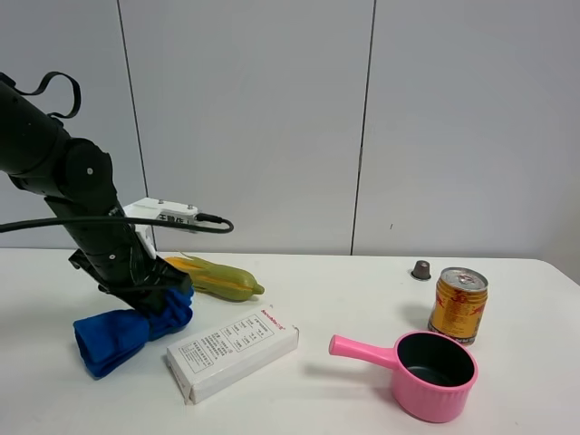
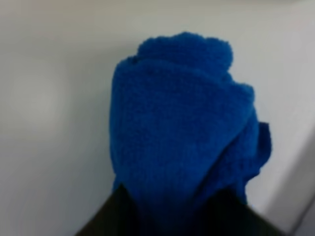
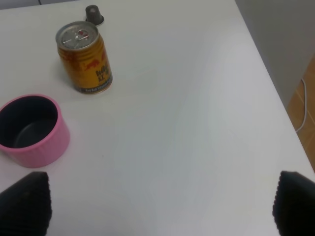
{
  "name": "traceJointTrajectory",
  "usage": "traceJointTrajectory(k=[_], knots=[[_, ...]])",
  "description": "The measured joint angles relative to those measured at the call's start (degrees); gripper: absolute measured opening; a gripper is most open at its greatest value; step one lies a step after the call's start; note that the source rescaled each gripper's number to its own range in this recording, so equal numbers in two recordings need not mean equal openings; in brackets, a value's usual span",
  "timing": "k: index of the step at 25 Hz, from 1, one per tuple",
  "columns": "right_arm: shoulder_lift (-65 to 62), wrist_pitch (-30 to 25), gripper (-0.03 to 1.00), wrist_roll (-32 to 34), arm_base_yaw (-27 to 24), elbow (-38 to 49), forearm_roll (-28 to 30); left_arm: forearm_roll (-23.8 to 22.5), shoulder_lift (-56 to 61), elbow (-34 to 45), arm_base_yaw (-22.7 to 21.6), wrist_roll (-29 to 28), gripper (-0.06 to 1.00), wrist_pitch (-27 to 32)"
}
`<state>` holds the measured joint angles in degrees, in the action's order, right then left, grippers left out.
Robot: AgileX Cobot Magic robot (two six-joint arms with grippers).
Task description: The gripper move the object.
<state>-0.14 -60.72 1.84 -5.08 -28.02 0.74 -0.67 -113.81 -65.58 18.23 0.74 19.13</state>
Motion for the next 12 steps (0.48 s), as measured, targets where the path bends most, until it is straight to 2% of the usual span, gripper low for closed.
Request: traceJointTrajectory(k=[3, 4, 7, 12], knots=[[0.0, 0.0, 1.00, 0.0, 0.0, 0.0, 0.0, -0.5, 0.0, 0.0, 0.0, -0.1, 0.78, -1.7], [0.0, 0.0, 1.00, 0.0, 0.0, 0.0, 0.0, -0.6, 0.0, 0.0, 0.0, -0.1, 0.88, -2.0], [0.0, 0.0, 1.00, 0.0, 0.0, 0.0, 0.0, -0.6, 0.7, 0.0, 0.0, -0.4, 0.97, -2.0], [0.0, 0.0, 1.00, 0.0, 0.0, 0.0, 0.0, -0.8, 5.0, 0.0, 0.0, -0.4, 0.99, -1.9]])
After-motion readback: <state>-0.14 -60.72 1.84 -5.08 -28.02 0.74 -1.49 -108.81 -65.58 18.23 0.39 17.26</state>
